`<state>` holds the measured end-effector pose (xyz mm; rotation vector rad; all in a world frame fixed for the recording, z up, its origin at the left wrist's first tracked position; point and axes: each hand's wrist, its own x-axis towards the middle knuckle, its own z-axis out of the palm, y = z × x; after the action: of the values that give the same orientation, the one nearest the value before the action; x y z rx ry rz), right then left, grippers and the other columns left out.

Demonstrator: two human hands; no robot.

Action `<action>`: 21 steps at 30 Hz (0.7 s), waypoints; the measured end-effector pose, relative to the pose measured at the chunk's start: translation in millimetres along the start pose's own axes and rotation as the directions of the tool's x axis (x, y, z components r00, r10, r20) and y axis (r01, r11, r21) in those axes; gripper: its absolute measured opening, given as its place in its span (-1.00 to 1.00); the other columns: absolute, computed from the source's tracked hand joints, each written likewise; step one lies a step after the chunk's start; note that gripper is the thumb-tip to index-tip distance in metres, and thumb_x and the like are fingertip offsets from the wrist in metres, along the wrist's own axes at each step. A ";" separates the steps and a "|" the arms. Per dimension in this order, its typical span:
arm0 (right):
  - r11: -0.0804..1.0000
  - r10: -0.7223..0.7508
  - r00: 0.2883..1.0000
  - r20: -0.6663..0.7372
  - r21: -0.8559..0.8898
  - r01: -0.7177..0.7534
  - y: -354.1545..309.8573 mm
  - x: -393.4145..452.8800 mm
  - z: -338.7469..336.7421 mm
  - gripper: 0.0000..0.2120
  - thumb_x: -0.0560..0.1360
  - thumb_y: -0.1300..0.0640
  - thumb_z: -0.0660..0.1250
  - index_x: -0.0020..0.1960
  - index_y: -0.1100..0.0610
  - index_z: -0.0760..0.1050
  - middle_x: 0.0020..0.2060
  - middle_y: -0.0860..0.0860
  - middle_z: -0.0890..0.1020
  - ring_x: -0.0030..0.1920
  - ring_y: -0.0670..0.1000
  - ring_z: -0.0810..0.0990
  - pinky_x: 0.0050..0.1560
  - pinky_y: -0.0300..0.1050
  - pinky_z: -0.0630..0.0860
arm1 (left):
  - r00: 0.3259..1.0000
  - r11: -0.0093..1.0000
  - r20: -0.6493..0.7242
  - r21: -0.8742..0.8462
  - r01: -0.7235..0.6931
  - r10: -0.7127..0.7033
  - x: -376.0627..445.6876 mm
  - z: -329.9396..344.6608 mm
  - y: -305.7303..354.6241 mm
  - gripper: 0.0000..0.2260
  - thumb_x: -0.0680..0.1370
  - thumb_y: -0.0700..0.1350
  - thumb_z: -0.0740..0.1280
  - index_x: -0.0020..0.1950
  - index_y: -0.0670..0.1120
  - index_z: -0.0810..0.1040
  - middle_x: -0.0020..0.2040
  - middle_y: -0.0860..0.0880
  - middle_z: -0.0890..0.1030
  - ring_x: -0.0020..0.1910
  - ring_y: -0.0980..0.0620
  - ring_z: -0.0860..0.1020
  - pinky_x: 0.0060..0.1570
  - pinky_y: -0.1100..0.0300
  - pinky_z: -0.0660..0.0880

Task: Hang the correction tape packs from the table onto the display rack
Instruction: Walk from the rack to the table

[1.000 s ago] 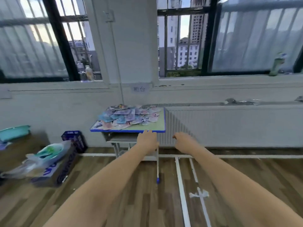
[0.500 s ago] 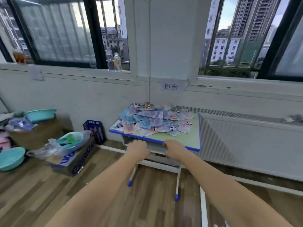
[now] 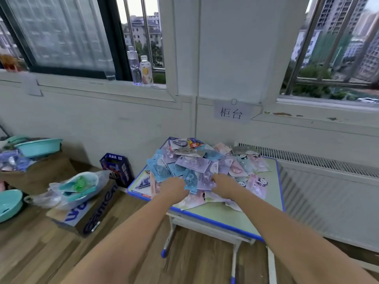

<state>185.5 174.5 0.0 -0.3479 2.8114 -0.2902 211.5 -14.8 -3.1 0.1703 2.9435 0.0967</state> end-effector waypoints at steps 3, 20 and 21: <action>1.000 0.006 1.000 0.001 0.007 -0.006 -1.5 55.1 -14.2 -0.68 0.59 0.18 0.17 0.32 0.24 0.38 0.27 0.18 0.48 0.25 0.16 0.47 0.15 -0.06 0.40 | 1.000 0.999 0.000 -0.040 -0.002 0.002 55.7 -9.4 -21.2 -0.67 0.60 0.03 0.19 0.20 -0.18 0.51 0.18 -0.14 0.56 0.17 -0.13 0.51 0.02 0.07 0.45; 0.962 0.194 0.972 0.136 0.169 -0.216 -7.6 287.0 -35.6 -0.62 0.58 0.06 0.20 0.33 0.21 0.35 0.25 0.18 0.51 0.23 0.16 0.48 0.16 -0.08 0.40 | 0.986 0.992 0.139 -0.096 -0.081 0.094 341.6 -31.7 -115.7 -0.75 0.55 -0.02 0.22 0.03 -0.17 0.55 0.05 -0.16 0.54 0.11 -0.15 0.53 -0.02 0.08 0.47; 0.962 0.192 0.971 0.142 0.169 -0.215 -7.0 294.1 -33.6 -0.64 0.57 0.05 0.21 0.30 0.21 0.36 0.23 0.18 0.52 0.22 0.16 0.49 0.14 -0.07 0.41 | 0.986 0.992 0.132 -0.092 -0.090 0.102 352.4 -29.8 -114.4 -0.71 0.55 0.00 0.22 0.05 -0.20 0.55 0.08 -0.18 0.55 0.11 -0.17 0.53 0.00 0.07 0.47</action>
<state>-96.3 95.1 -43.8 -0.0327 2.6440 -0.4601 -150.3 -87.3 -48.2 0.2944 2.7883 0.2153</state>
